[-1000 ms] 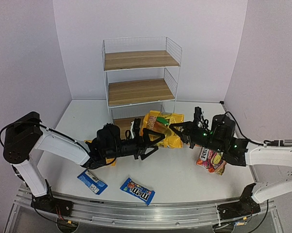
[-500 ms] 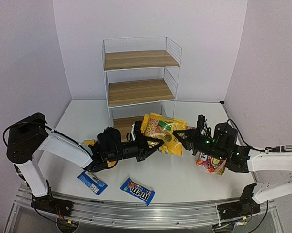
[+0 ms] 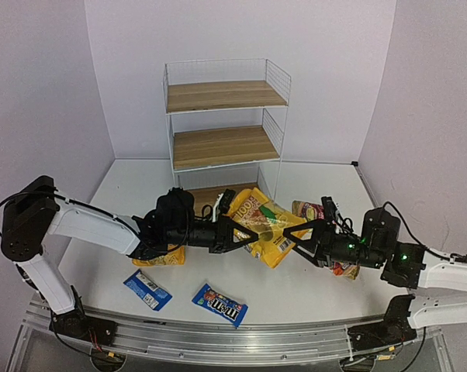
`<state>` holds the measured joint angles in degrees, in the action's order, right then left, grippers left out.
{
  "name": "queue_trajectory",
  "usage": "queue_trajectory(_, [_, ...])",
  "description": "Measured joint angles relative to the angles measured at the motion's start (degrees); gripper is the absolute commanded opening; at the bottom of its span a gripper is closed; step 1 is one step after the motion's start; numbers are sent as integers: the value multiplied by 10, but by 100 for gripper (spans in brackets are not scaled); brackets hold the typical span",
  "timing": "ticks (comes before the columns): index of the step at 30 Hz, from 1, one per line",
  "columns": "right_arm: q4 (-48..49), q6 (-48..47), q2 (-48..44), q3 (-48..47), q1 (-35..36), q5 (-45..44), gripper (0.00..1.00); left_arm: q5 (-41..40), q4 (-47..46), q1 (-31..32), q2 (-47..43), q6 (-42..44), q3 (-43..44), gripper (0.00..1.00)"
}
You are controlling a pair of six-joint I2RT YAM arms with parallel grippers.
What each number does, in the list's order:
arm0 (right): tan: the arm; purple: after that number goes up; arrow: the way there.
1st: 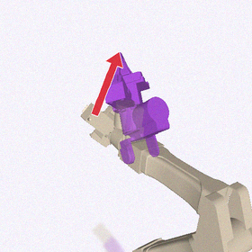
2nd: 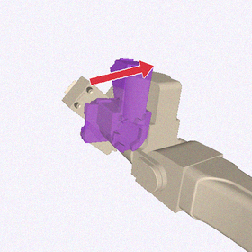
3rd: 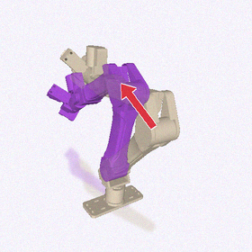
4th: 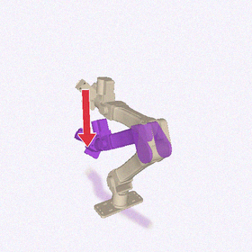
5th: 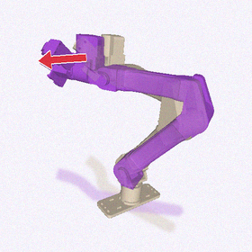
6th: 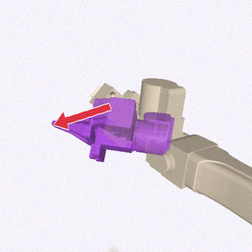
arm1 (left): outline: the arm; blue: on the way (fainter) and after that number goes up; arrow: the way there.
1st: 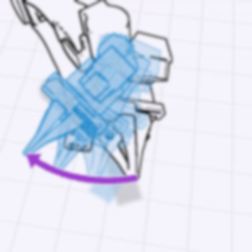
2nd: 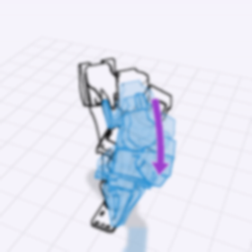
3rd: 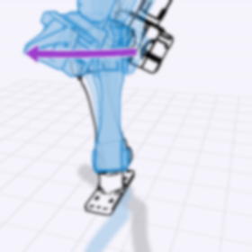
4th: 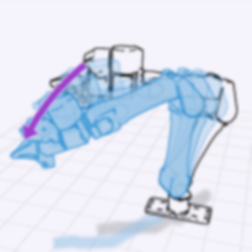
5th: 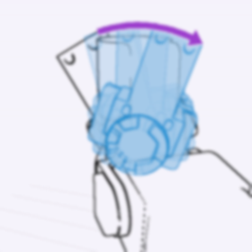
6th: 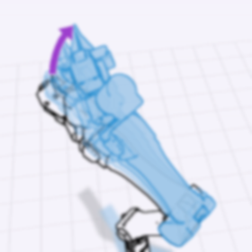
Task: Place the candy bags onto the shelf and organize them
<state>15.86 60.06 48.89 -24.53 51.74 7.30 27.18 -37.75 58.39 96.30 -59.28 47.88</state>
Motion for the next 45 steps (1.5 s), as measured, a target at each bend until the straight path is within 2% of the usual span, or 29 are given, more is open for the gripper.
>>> queue_trajectory(4, [-53, -20, -8, -1, 1, 49, 92, 59, 65, -1, -43, 67, 1, 0])
queue_trajectory(11, [-96, -44, -38, 1, 1, 89, 93, 97, 134, 3, -128, 137, 1, 0])
queue_trajectory(19, [-113, -112, -33, -29, 1, 177, 96, 122, 253, 3, -141, 202, 17, 0])
queue_trajectory(31, [-163, -149, 42, -79, 4, 234, 98, 182, 268, -5, -145, 240, 18, 0])
queue_trajectory(41, [-208, -180, -11, -80, 4, 192, 98, 213, 318, 2, -157, 263, 19, 0])
queue_trajectory(45, [-194, -175, 5, -83, 4, 207, 97, 213, 317, 2, -157, 263, 19, 0])
